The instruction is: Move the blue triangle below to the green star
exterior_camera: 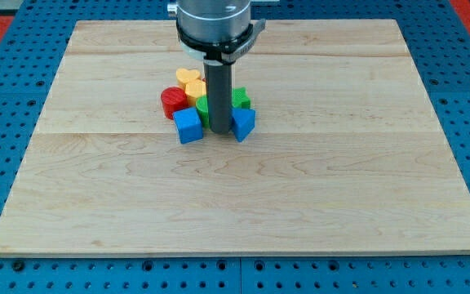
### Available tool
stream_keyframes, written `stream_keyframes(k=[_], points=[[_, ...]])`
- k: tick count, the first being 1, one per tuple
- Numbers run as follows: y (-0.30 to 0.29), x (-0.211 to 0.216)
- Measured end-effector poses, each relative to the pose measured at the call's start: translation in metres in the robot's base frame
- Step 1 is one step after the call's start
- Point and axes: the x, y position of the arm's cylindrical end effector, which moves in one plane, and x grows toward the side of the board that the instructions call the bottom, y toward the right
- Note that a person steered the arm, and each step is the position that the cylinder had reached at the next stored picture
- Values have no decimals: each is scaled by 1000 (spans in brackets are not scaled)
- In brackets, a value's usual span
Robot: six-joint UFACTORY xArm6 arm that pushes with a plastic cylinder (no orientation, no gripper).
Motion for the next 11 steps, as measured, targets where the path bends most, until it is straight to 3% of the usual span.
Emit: stream_keyframes(k=[4, 7, 8, 11], points=[[3, 24], [116, 31], [123, 23], [65, 11]])
